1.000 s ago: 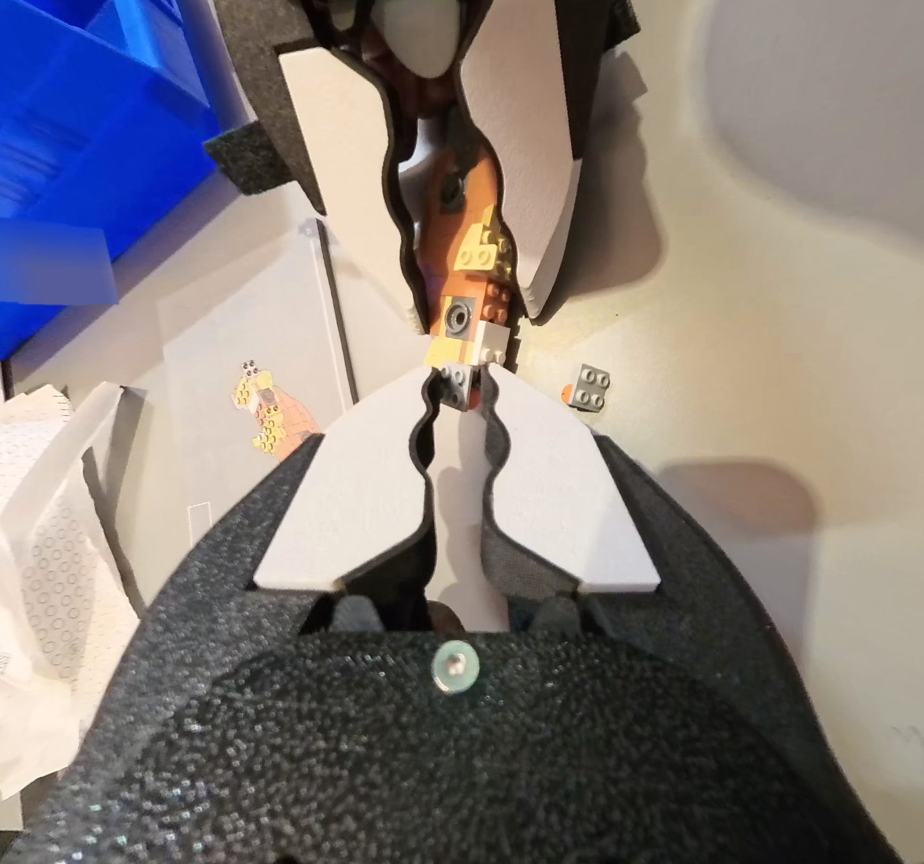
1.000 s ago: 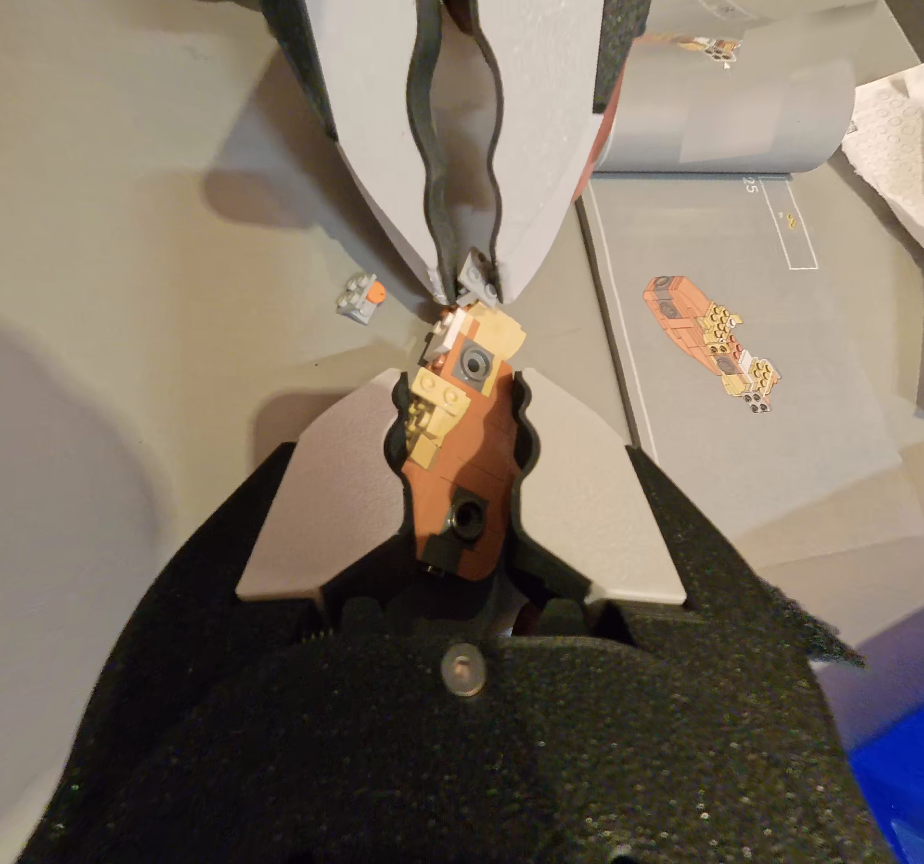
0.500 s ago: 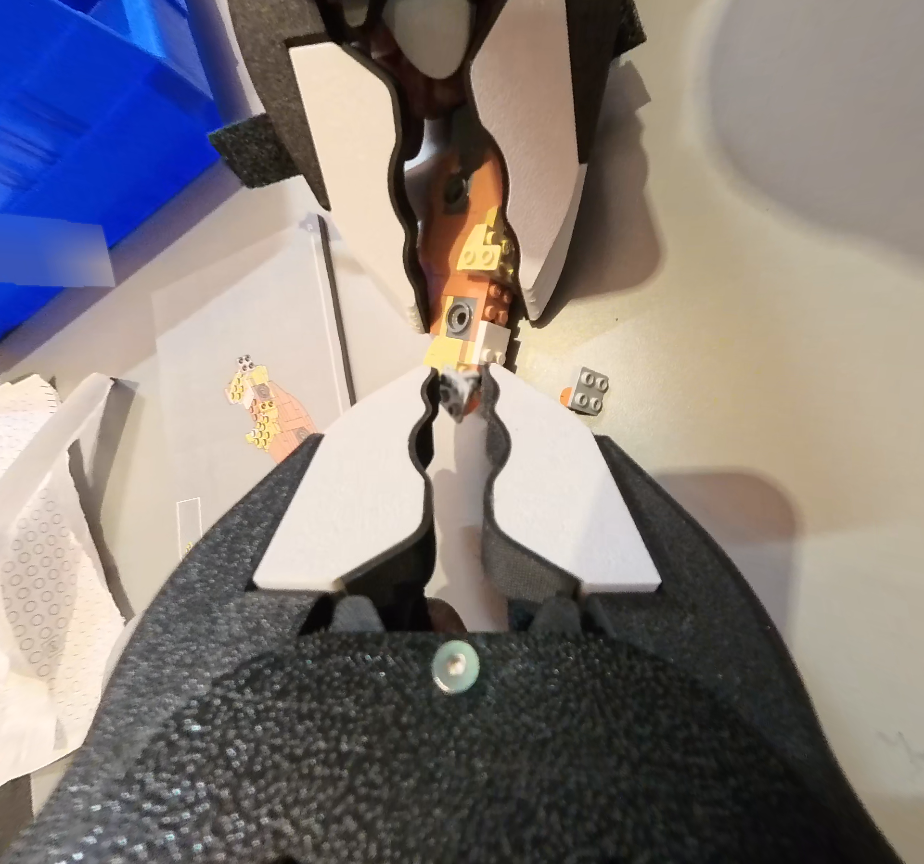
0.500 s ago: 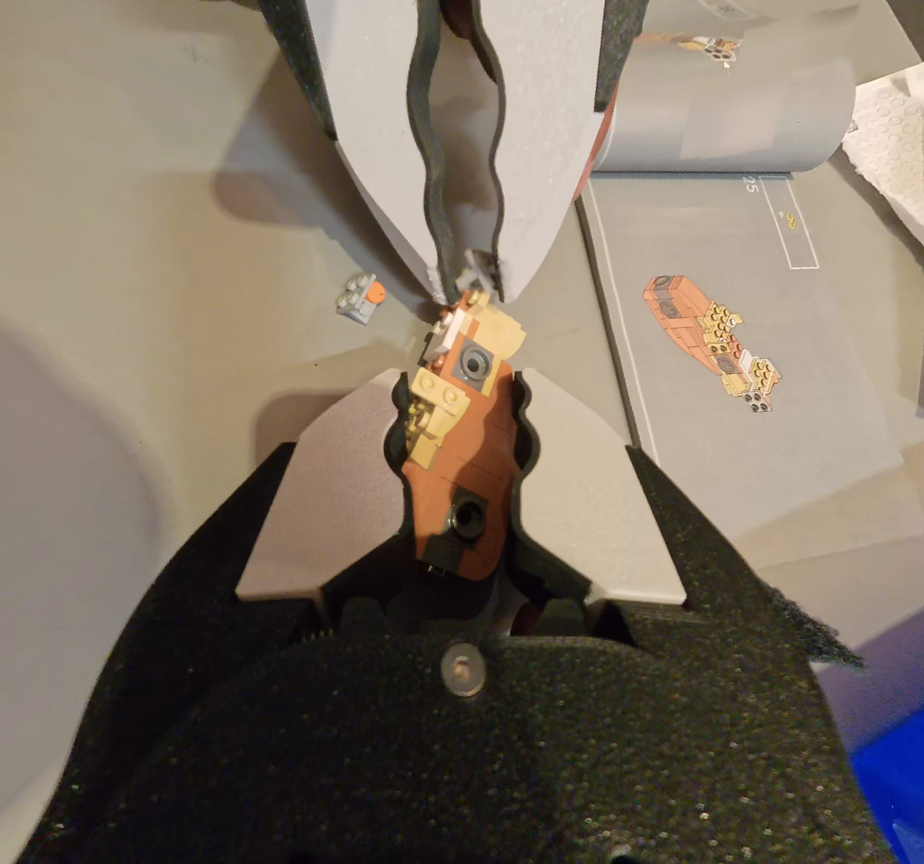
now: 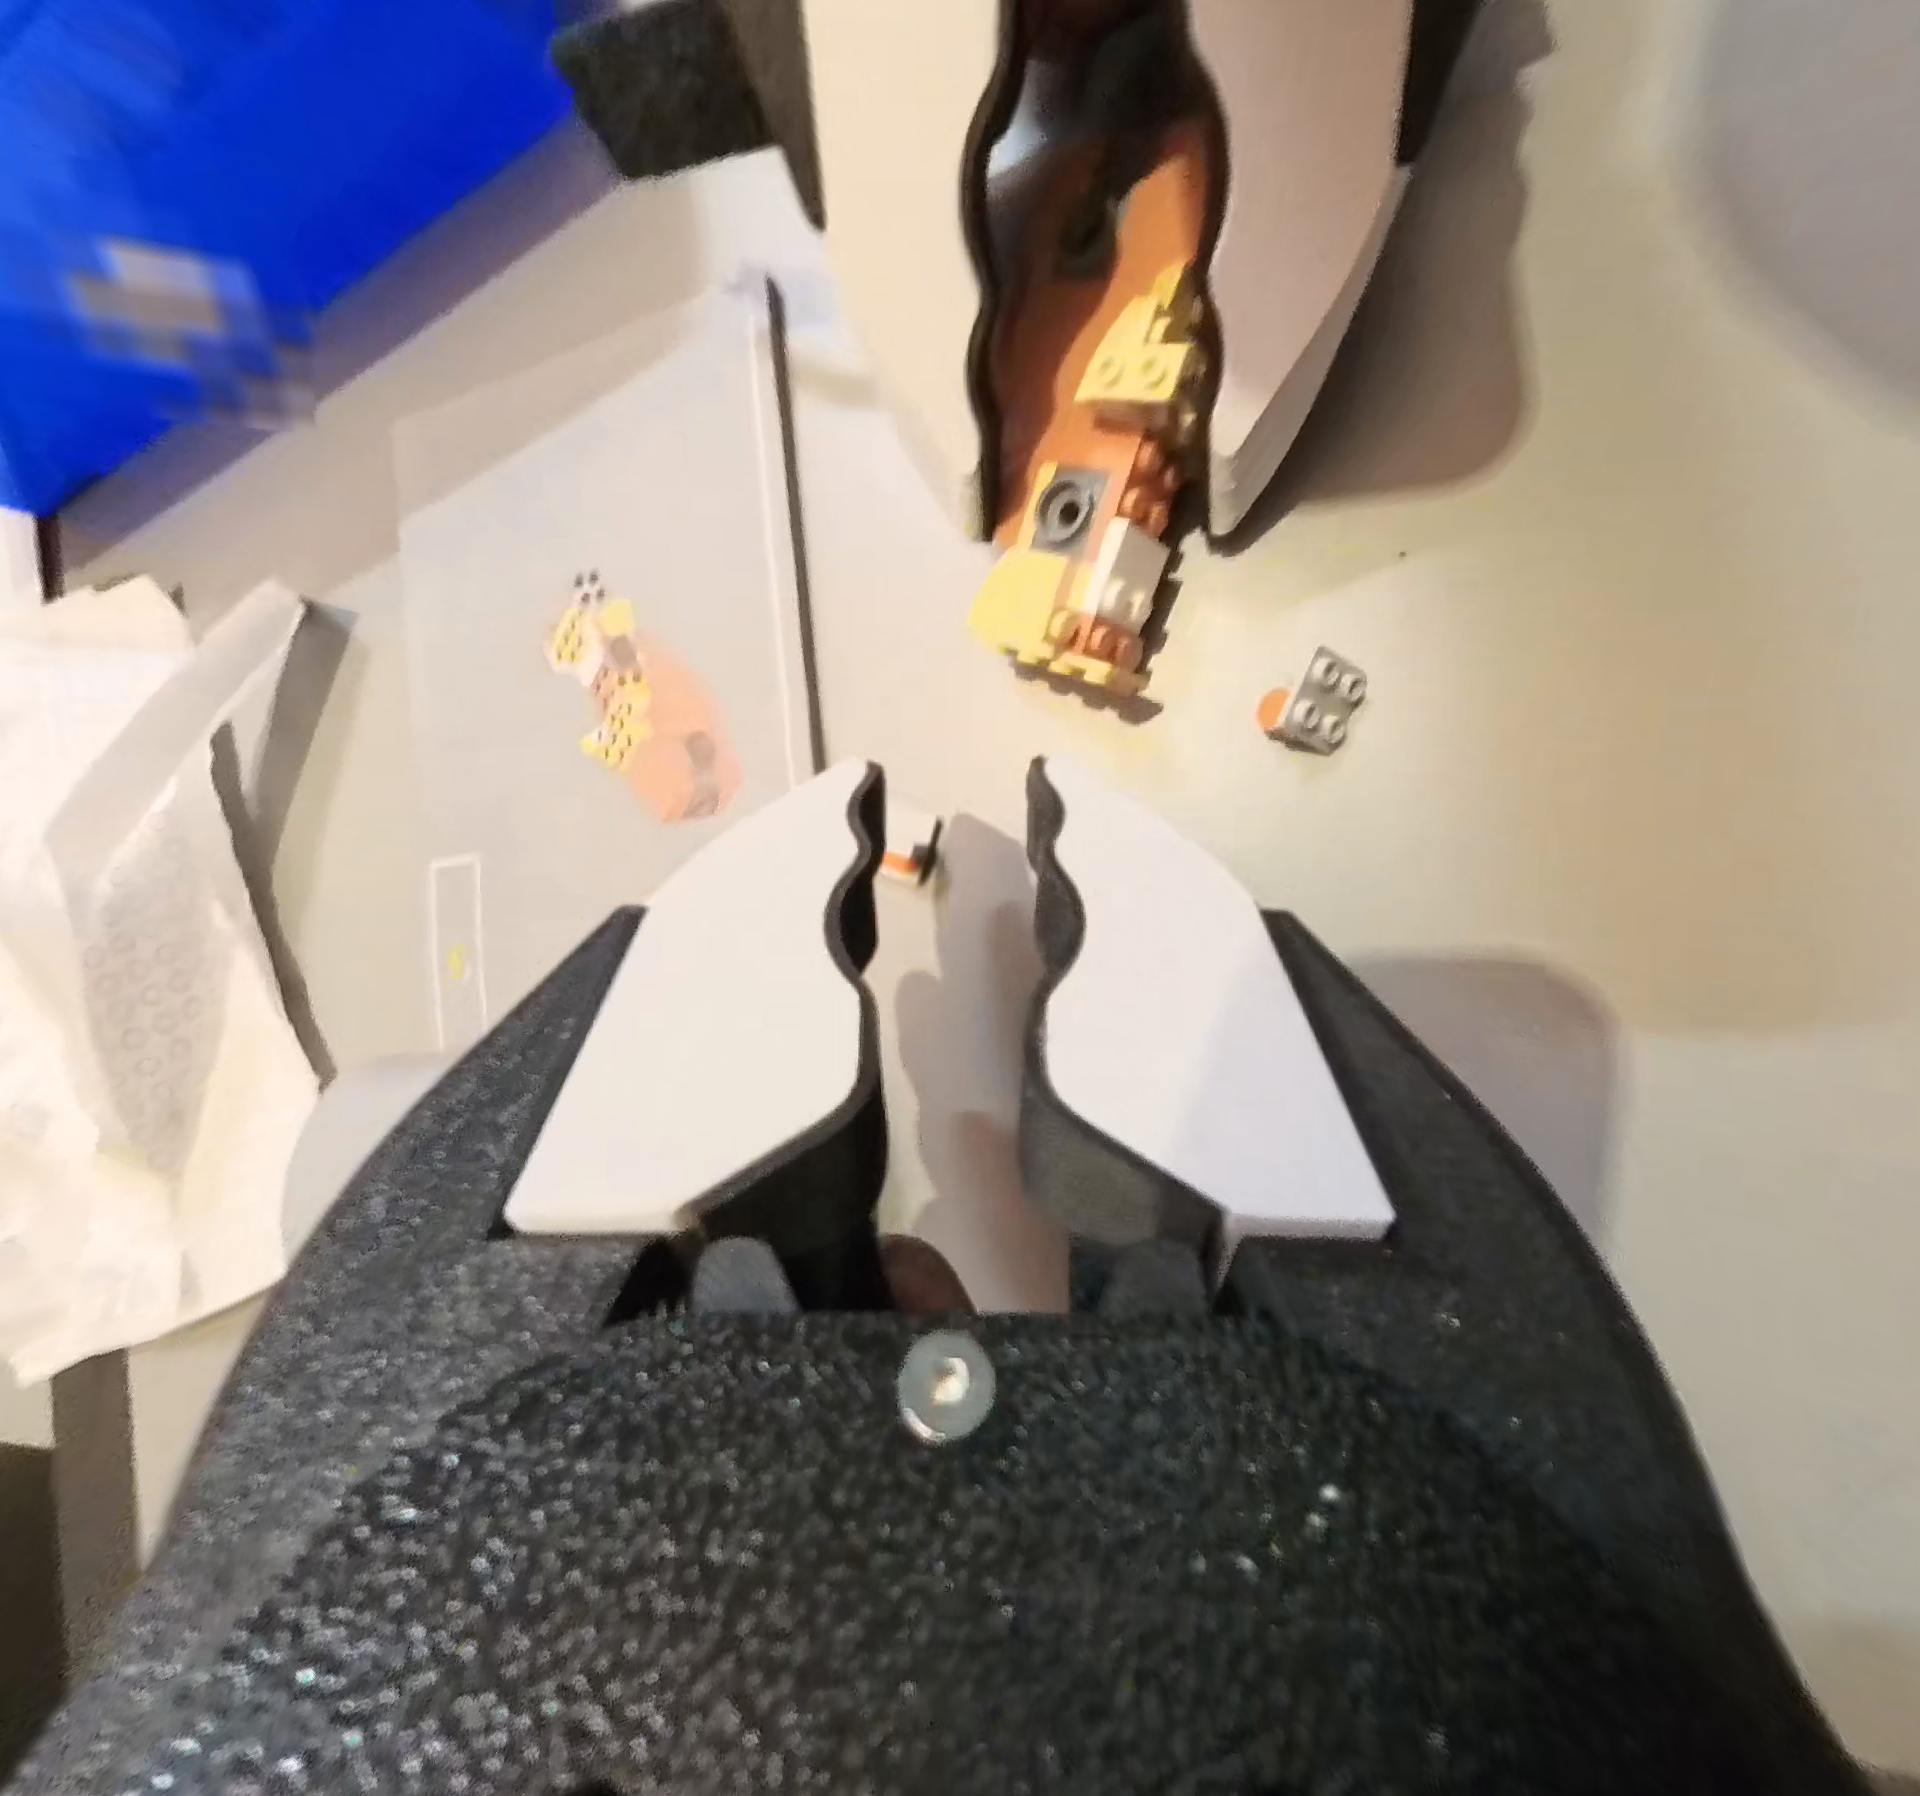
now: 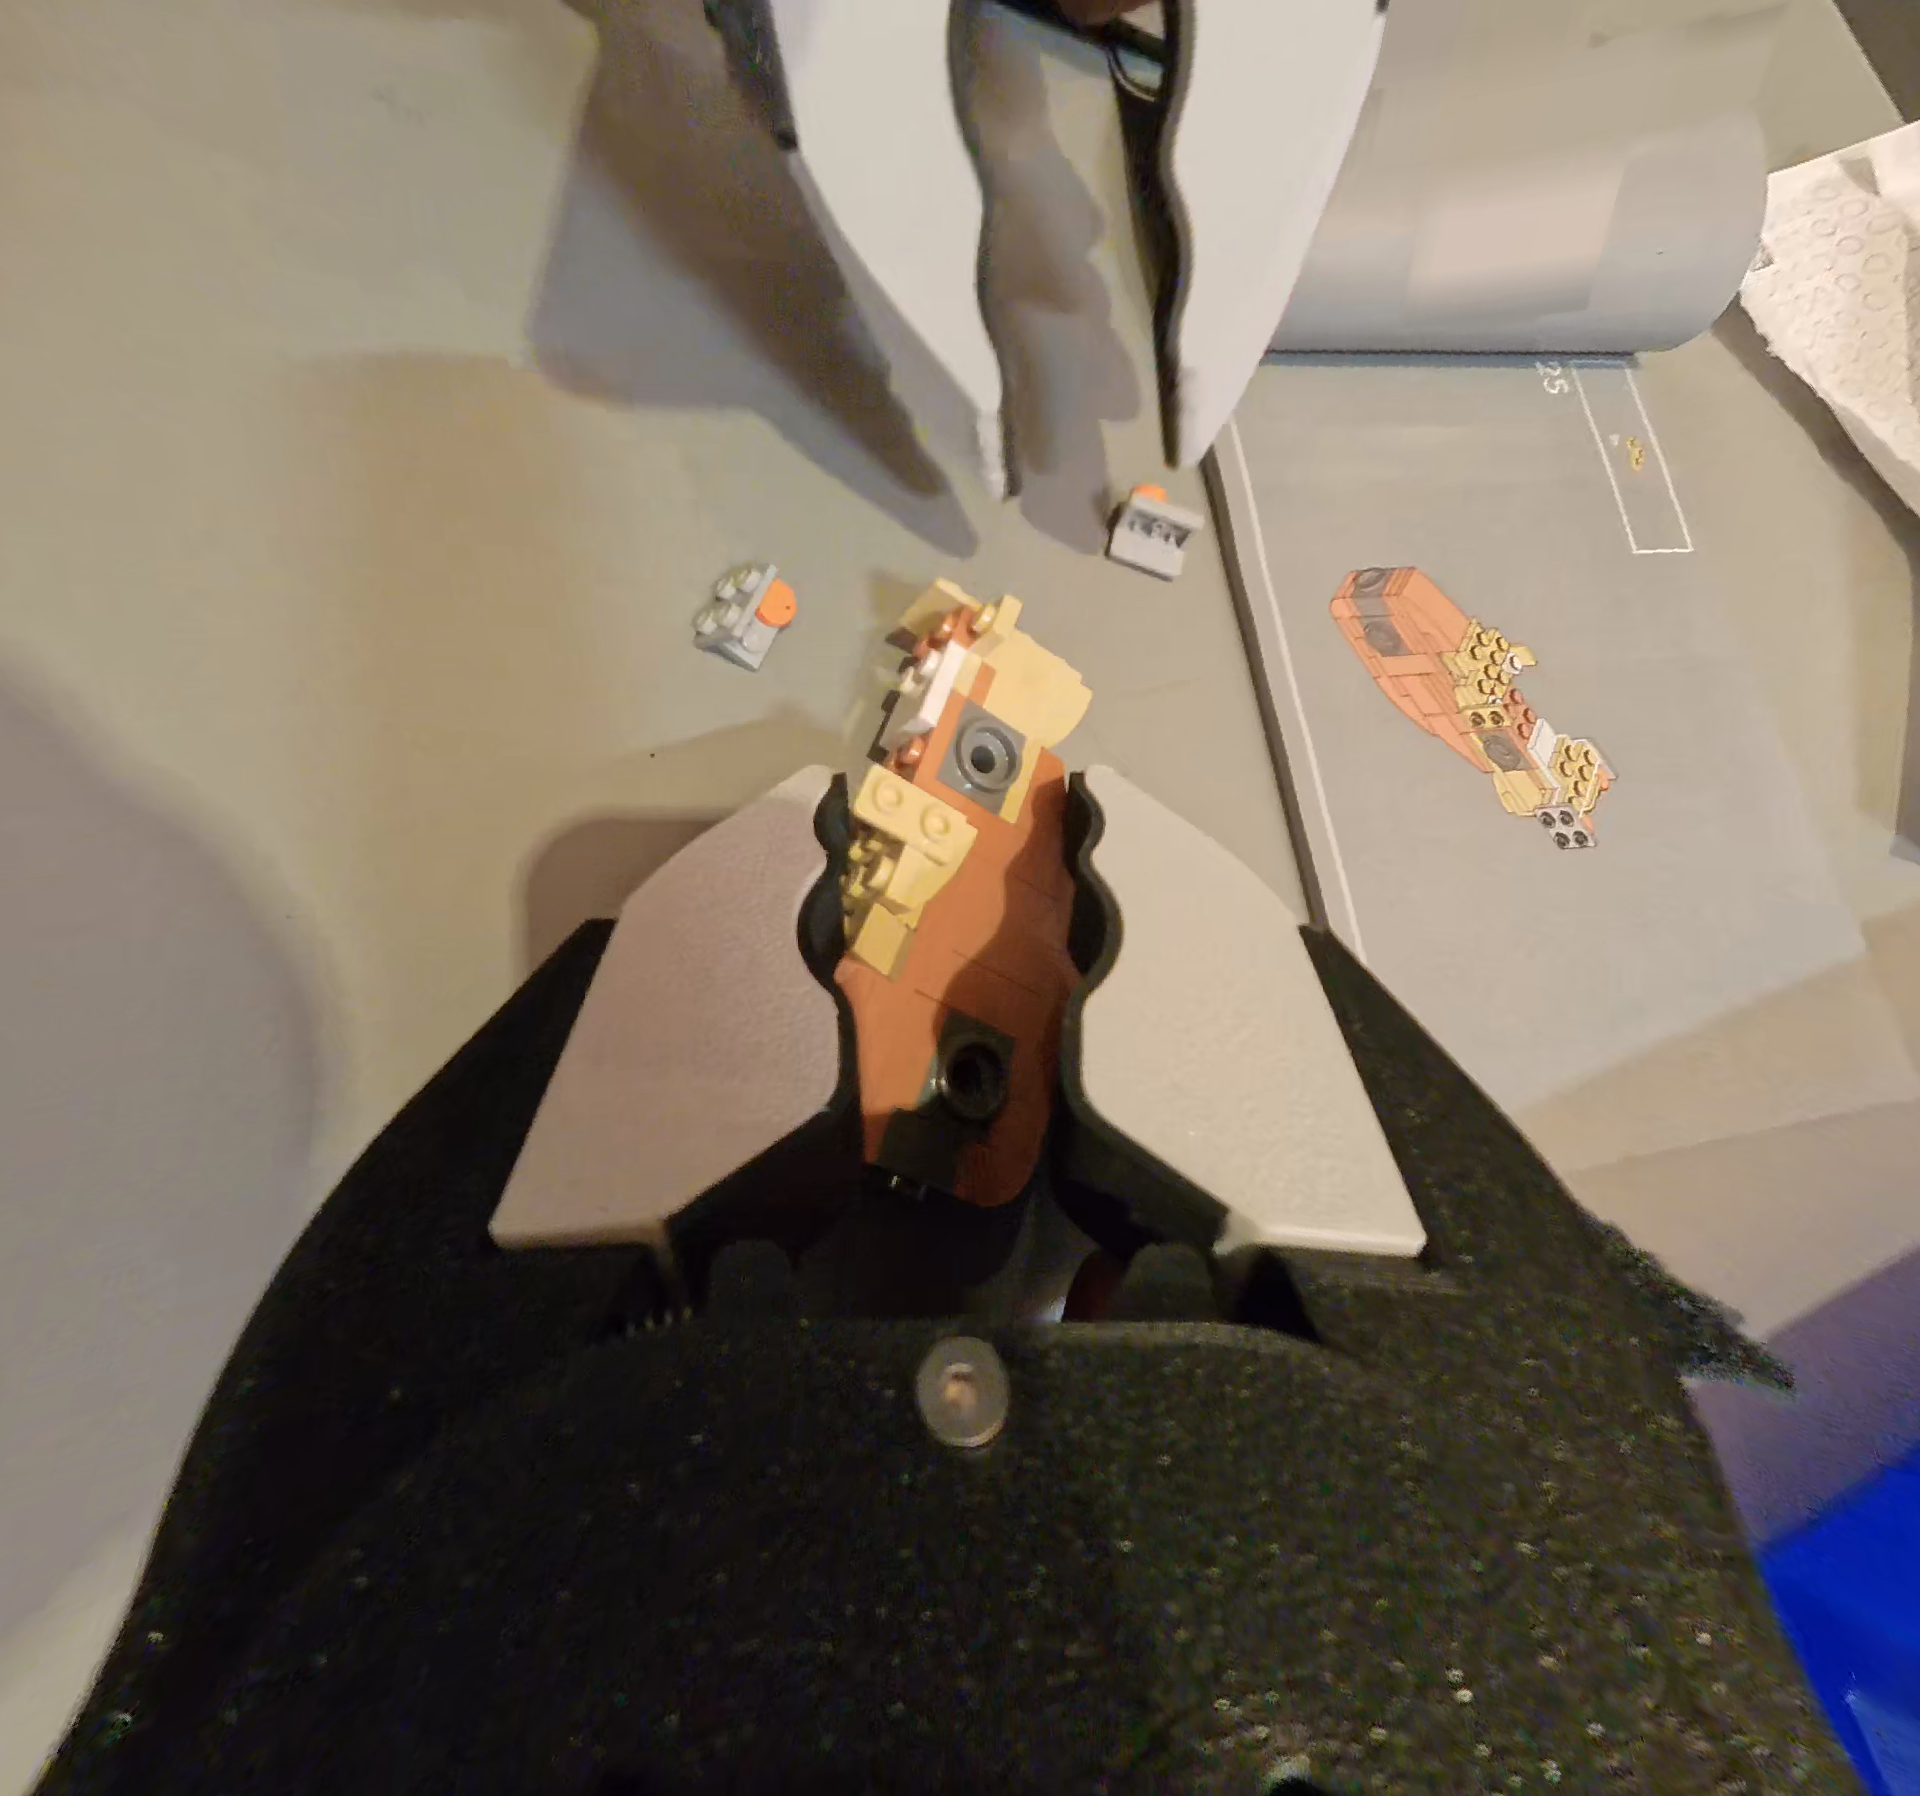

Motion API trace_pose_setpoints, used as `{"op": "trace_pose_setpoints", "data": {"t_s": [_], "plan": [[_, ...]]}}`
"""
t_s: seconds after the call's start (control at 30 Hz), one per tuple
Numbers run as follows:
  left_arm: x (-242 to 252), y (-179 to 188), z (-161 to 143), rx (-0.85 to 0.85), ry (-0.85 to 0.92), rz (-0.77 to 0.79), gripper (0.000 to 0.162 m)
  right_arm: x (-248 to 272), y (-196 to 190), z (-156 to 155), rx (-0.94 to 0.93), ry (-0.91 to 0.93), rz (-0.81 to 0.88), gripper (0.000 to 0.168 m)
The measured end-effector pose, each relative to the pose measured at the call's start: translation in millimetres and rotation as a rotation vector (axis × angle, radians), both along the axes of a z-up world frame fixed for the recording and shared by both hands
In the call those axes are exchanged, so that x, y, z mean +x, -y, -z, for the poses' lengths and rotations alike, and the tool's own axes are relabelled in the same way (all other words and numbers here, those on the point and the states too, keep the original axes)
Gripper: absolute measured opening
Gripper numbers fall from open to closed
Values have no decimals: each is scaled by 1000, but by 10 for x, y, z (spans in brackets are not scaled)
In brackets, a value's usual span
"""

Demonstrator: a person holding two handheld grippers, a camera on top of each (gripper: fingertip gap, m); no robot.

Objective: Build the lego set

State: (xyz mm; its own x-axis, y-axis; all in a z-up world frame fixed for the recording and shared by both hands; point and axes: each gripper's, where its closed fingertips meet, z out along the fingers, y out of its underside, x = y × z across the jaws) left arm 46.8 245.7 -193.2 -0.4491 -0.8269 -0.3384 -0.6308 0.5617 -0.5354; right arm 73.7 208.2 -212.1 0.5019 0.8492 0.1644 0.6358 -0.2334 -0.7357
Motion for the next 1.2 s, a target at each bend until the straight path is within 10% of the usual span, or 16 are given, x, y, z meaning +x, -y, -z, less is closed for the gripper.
{"op": "trace_pose_setpoints", "data": {"t_s": [0.4,1.2], "plan": [[13,-282,165,-138,-79,-318,14,13,-8,0,1,1,9,40],[114,-339,231,12,-74,-379,7,13,49,-42,-19,-43,-22,38]]}}
